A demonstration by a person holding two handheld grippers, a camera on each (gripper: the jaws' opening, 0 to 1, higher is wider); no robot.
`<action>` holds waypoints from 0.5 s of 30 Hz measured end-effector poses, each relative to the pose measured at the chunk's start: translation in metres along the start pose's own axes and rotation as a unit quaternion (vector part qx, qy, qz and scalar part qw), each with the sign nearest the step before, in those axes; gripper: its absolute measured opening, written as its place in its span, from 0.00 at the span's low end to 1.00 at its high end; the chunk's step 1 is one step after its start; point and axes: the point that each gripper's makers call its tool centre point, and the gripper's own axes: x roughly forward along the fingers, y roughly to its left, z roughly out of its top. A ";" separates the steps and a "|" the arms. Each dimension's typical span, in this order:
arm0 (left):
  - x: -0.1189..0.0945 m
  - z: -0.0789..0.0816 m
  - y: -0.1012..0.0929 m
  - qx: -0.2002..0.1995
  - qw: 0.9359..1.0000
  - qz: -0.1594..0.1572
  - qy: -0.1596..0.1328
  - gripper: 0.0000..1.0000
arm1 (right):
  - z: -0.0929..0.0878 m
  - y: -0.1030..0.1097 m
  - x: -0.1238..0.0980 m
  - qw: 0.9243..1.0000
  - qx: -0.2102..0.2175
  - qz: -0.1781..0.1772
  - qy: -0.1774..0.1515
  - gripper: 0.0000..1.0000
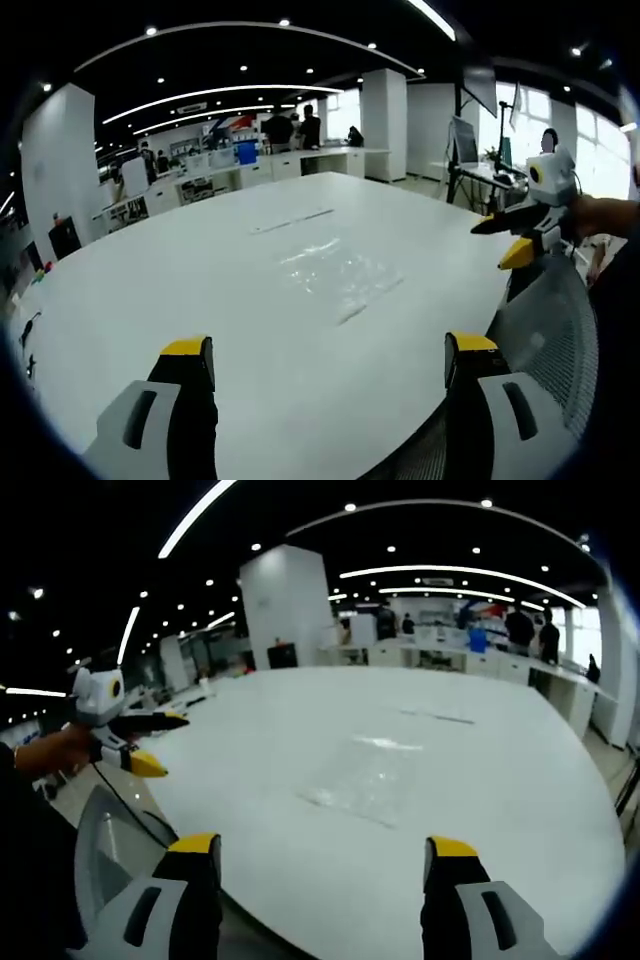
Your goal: Open the resealable bag by pulling the two sides of the seal apart until the entire bag opening is separated and visibly accessible.
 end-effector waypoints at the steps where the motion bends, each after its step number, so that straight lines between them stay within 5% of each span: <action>1: 0.000 0.000 0.000 0.000 1.000 -0.001 0.001 0.94 | 0.000 0.001 0.000 1.000 0.001 0.002 0.000 0.82; 15: -0.001 -0.005 0.003 0.000 1.000 -0.003 0.011 0.92 | 0.001 0.000 0.000 1.000 0.002 0.000 -0.004 0.81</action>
